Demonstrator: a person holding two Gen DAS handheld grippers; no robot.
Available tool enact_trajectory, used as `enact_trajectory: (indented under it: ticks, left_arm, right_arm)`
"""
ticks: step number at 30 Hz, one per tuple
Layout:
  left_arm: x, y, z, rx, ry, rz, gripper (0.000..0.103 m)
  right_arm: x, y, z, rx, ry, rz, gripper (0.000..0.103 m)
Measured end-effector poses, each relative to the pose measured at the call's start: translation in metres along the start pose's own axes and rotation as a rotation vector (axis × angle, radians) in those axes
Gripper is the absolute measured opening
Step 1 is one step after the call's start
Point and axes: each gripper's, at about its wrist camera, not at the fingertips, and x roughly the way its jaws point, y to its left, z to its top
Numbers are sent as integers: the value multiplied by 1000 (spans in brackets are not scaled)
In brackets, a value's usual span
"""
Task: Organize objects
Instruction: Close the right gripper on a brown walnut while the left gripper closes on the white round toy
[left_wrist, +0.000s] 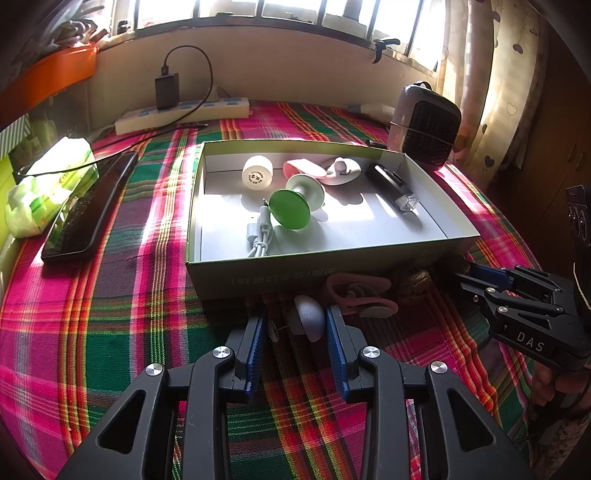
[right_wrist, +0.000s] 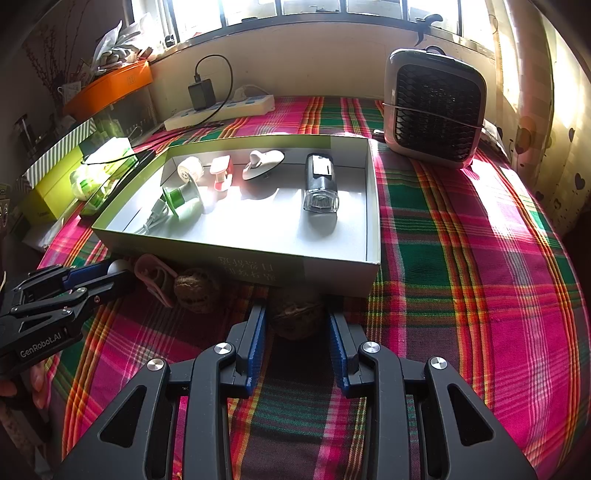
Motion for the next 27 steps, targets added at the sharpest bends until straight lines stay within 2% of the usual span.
enact_trajectory:
  ticks: [27]
  left_arm:
    - [-12,0,-1,-17,-22,2,29]
  right_arm:
    - [-12,4,-5,7,-24,19,32]
